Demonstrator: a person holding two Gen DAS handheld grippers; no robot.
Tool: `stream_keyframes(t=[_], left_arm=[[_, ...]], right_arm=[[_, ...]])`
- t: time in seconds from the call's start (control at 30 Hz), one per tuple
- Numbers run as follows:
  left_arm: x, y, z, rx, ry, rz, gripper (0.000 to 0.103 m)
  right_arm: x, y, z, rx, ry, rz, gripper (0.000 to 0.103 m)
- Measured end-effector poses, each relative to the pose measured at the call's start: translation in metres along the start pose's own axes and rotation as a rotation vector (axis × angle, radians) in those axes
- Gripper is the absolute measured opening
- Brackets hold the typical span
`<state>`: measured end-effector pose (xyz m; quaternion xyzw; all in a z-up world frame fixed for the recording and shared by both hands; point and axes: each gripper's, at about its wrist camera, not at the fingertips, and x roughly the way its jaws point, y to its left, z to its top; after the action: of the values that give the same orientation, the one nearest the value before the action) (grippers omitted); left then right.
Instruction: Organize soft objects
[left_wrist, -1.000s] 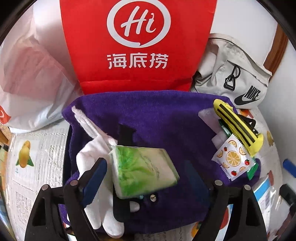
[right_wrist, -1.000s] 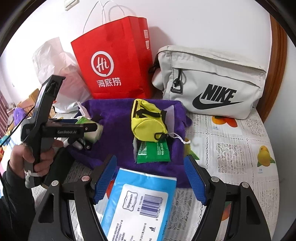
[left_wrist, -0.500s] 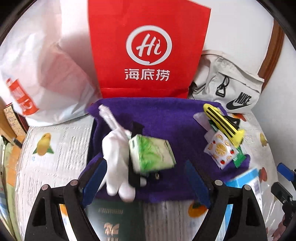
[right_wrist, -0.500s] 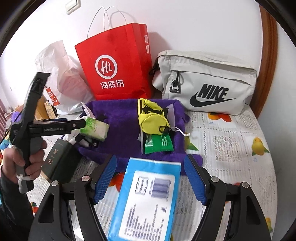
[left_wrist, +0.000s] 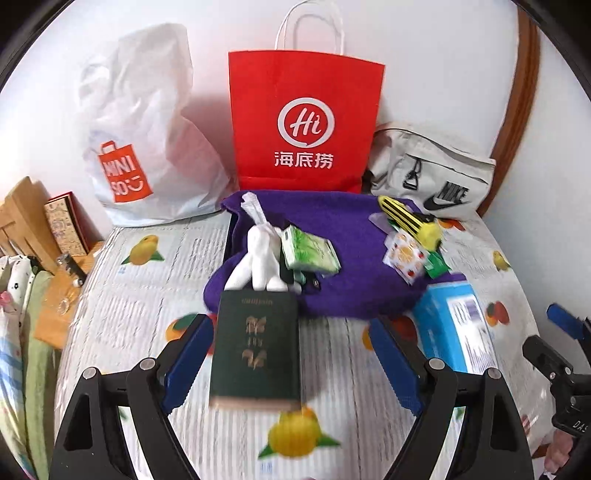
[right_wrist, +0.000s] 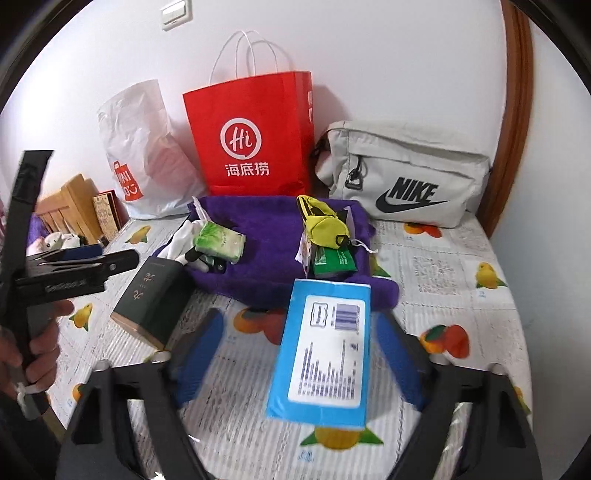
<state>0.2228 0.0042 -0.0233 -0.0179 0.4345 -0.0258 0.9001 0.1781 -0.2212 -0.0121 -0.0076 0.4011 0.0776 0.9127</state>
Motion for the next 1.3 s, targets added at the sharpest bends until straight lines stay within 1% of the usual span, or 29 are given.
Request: stream_keyframes(t=[0.07,0.13,0.2,0.33,0.5,0.63,0.87,1.1,1.3], left_arm=[[-0.016,-0.001,-0.01,-0.001,-0.017,-0.002,0.087],[-0.033,-0.003,-0.021,-0.005,-0.033,0.001,0.093],[-0.044,-0.005,-0.029,-0.011,-0.046,0.006,0.097],[-0.068,-0.007,-0.047,-0.023,-0.067,0.013,0.1],[-0.09,-0.014,-0.068,-0.012,-0.095,0.036,0.101],[-0.108,-0.019,-0.085,-0.013,-0.123,0.032,0.101],[-0.128,-0.023,-0.106,-0.003,-0.152,0.054,0.101],[-0.142,-0.026,-0.115,0.003,-0.176,0.057,0.101],[-0.145,-0.026,-0.117,0.004,-0.184,0.054,0.101]], right_arm=[[-0.013,0.004,-0.005,-0.004,-0.018,-0.003,0.092],[-0.023,0.008,-0.011,-0.004,-0.023,-0.01,0.097],[-0.033,0.011,-0.017,0.0,-0.027,-0.019,0.099],[-0.052,0.013,-0.029,0.01,-0.045,-0.026,0.103],[-0.078,0.016,-0.044,0.015,-0.069,-0.043,0.103],[-0.096,0.015,-0.059,0.039,-0.082,-0.05,0.103],[-0.113,0.021,-0.081,0.043,-0.085,-0.064,0.103],[-0.123,0.023,-0.087,0.046,-0.097,-0.069,0.103],[-0.126,0.022,-0.089,0.051,-0.101,-0.072,0.103]])
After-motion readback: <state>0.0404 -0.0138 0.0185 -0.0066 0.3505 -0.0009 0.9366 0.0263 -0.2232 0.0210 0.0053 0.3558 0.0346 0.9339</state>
